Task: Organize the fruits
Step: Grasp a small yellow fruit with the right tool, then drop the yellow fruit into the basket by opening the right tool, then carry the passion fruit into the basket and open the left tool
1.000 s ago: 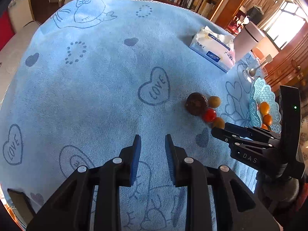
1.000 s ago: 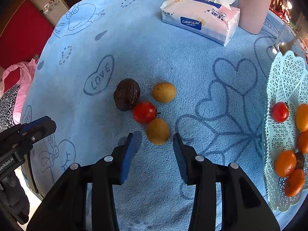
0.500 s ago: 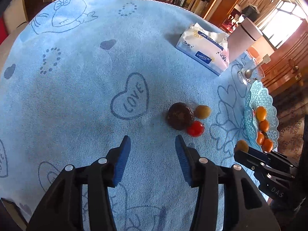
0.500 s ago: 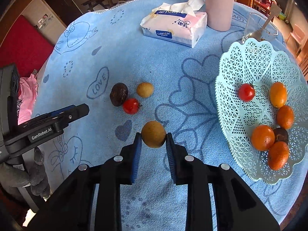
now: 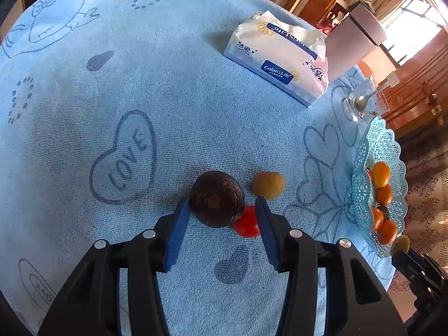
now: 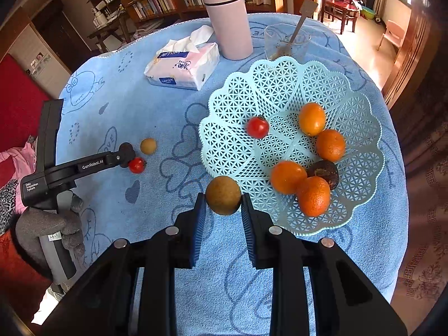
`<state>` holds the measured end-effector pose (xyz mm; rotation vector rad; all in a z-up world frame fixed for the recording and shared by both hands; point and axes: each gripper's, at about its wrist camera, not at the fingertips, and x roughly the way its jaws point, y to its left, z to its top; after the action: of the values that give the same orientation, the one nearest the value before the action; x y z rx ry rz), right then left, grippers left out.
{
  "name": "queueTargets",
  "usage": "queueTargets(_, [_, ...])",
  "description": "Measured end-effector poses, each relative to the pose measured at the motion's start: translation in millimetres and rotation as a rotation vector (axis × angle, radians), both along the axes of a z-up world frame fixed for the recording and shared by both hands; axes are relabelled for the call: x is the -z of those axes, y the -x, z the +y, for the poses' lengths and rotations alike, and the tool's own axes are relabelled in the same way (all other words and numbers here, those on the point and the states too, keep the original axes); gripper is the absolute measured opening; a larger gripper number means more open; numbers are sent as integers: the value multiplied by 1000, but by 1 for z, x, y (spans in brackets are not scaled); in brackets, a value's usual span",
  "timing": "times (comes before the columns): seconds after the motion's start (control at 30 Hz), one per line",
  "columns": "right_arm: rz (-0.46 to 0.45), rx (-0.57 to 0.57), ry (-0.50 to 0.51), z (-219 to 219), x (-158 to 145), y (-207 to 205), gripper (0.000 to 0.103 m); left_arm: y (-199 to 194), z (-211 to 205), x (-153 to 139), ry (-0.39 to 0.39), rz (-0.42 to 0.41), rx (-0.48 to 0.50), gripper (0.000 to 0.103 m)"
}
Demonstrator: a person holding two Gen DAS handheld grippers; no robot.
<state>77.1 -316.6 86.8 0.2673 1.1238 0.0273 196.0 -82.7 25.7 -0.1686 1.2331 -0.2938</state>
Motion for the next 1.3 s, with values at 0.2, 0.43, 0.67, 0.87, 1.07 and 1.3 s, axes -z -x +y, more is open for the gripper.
queueTargets(0.2, [-1,47,8,-18,0,6,26,-6,-2,4,-1,1,0,44])
queueTargets(0.43, [-7,80,40,-27,1,2,27,-6,2,5,10,3,4,41])
queueTargets(0.67, [-18,127,79,-38,1,8,44,6,10,-5,5,-17,-8,40])
queueTargets(0.87, [-11,152,69,-42,3,20,44,15,20,-21,5,-39,-23,40])
queueTargets(1.07, [-8,174,61,-46,4,33,44,23,13,-39,6,-71,-9,41])
queueTargets(1.3, [-7,192,62,-56,3,51,44,39,-19,-57,41,-96,50,41])
